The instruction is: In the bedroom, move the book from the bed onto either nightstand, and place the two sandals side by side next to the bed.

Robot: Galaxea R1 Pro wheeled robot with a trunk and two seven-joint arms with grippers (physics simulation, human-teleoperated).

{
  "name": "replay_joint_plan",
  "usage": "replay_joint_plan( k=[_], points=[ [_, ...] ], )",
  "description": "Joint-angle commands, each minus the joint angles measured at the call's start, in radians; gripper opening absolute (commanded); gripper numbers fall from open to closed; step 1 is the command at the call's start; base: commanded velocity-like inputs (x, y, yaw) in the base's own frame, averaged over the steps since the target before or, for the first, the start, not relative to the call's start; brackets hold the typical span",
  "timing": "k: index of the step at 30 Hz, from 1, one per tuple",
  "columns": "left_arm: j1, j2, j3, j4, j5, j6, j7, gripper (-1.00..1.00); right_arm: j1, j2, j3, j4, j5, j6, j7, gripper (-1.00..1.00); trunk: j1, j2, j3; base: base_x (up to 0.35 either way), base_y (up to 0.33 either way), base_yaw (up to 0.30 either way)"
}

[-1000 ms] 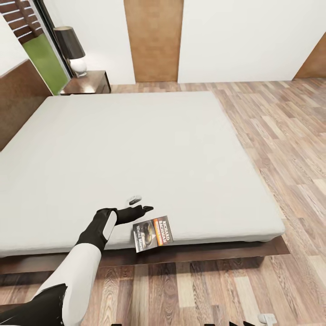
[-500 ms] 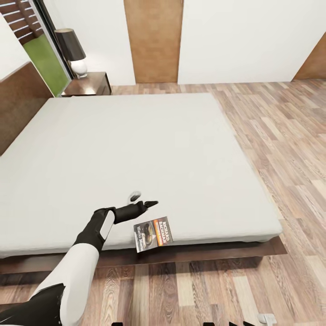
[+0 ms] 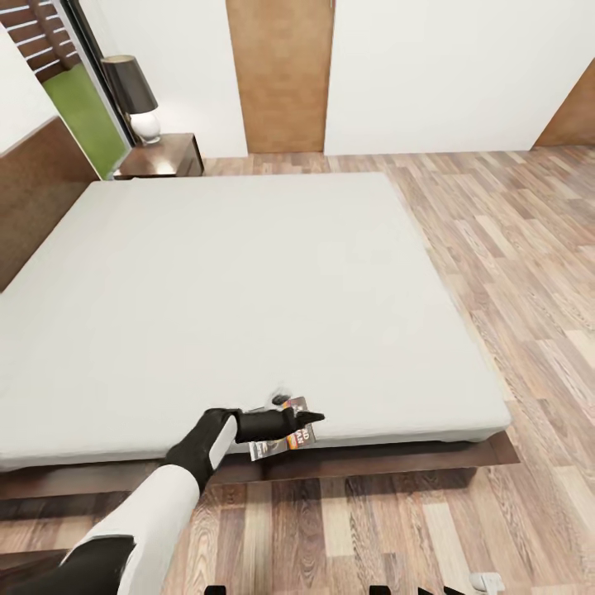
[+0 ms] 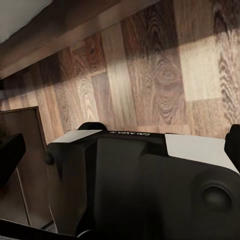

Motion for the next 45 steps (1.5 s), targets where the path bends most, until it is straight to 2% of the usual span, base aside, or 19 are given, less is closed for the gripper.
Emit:
replay_joint_plan(
  k=[1,5,7,10,12,14,15,17,21,23,25,28,30,34,36,38,39,42,45],
  points=[
    [0.009,-0.001,0.002,0.010,-0.001,0.003,-0.002,1.00,0.000,0.000,-0.001,0.001,-0.003,0.000,0.004,1.00,-0.004,0.007,0.003,0.000,0.000,0.000],
    [0.105,0.001,-0.028,0.041,-0.005,-0.082,-0.013,1.00,0.000,0.001,-0.001,0.001,-0.003,0.000,0.003,1.00,-0.019,0.035,0.015,0.000,0.000,0.000],
    [0.137,0.008,-0.062,0.044,-0.007,-0.109,-0.040,1.00,0.000,0.000,-0.001,0.001,-0.003,0.000,0.003,1.00,-0.027,0.049,0.021,0.000,0.000,0.000],
    [0.178,0.029,-0.131,0.047,-0.009,-0.134,-0.101,1.00,0.000,0.000,-0.001,0.001,-0.003,0.000,0.003,1.00,-0.038,0.070,0.031,0.000,0.000,0.000],
    [0.200,0.040,-0.149,0.048,-0.010,-0.158,-0.118,1.00,0.000,0.000,-0.001,0.001,-0.003,0.000,0.003,1.00,-0.046,0.084,0.037,0.000,0.000,0.000],
    [0.231,0.081,-0.163,0.051,-0.009,-0.217,-0.137,1.00,0.000,0.000,-0.001,0.001,-0.003,0.000,0.003,1.00,-0.054,0.098,0.043,0.000,0.000,0.000],
    [0.234,0.091,-0.164,0.051,-0.008,-0.224,-0.138,1.00,0.000,0.000,-0.001,0.001,-0.003,0.000,0.003,1.00,-0.058,0.105,0.047,0.000,0.000,0.000],
    [0.240,0.142,-0.167,0.055,-0.005,-0.241,-0.147,1.00,0.000,0.000,-0.001,0.001,-0.003,0.000,0.004,1.00,-0.065,0.119,0.053,0.000,0.000,0.000],
    [0.244,0.246,-0.161,0.109,0.001,-0.273,-0.205,1.00,0.000,0.000,-0.001,0.001,-0.003,0.000,0.004,1.00,-0.081,0.147,0.065,0.000,0.000,0.000],
    [0.245,0.301,-0.151,0.149,0.006,-0.327,-0.220,1.00,0.000,0.000,0.000,0.001,-0.003,0.000,0.004,1.00,-0.088,0.161,0.072,0.000,0.000,0.000],
    [0.245,0.334,-0.139,0.218,0.021,-0.416,-0.226,1.00,0.000,0.000,0.000,0.001,-0.003,0.000,0.005,1.00,-0.096,0.175,0.078,0.000,0.000,0.000],
    [0.245,0.354,-0.125,0.318,0.056,-0.535,-0.225,1.00,0.000,0.000,0.000,0.001,-0.003,0.000,0.006,1.00,-0.107,0.196,0.087,0.000,0.000,0.000],
    [0.245,0.363,-0.120,0.377,0.080,-0.594,-0.202,1.00,0.000,-0.001,0.000,0.001,-0.003,0.000,0.011,1.00,-0.115,0.210,0.094,0.000,0.000,0.000],
    [0.245,0.380,-0.119,0.433,0.101,-0.662,-0.164,1.00,0.000,-0.001,0.000,0.001,-0.003,0.000,0.013,1.00,-0.127,0.231,0.103,0.000,0.000,0.000],
    [0.245,0.371,-0.120,0.461,0.110,-0.726,-0.148,1.00,0.000,-0.001,0.000,0.001,-0.003,0.000,0.013,1.00,-0.127,0.231,0.103,0.000,0.000,0.000],
    [0.245,0.357,-0.120,0.471,0.113,-0.757,-0.124,1.00,0.000,-0.001,0.000,0.001,-0.003,0.001,0.014,1.00,-0.127,0.231,0.103,0.000,0.000,0.000],
    [0.245,0.348,-0.120,0.476,0.115,-0.775,-0.092,1.00,0.000,-0.001,0.000,0.000,-0.003,0.002,0.014,1.00,-0.127,0.231,0.103,0.000,0.000,0.000],
    [0.245,0.342,-0.120,0.479,0.117,-0.788,-0.045,1.00,0.000,0.000,0.000,0.000,-0.003,0.004,0.015,1.00,-0.127,0.231,0.103,0.000,0.000,0.000],
    [0.245,0.339,-0.119,0.482,0.120,-0.792,-0.025,1.00,0.000,0.000,0.002,0.000,-0.003,0.002,0.014,1.00,-0.127,0.231,0.103,0.000,0.000,0.000]
  ],
)
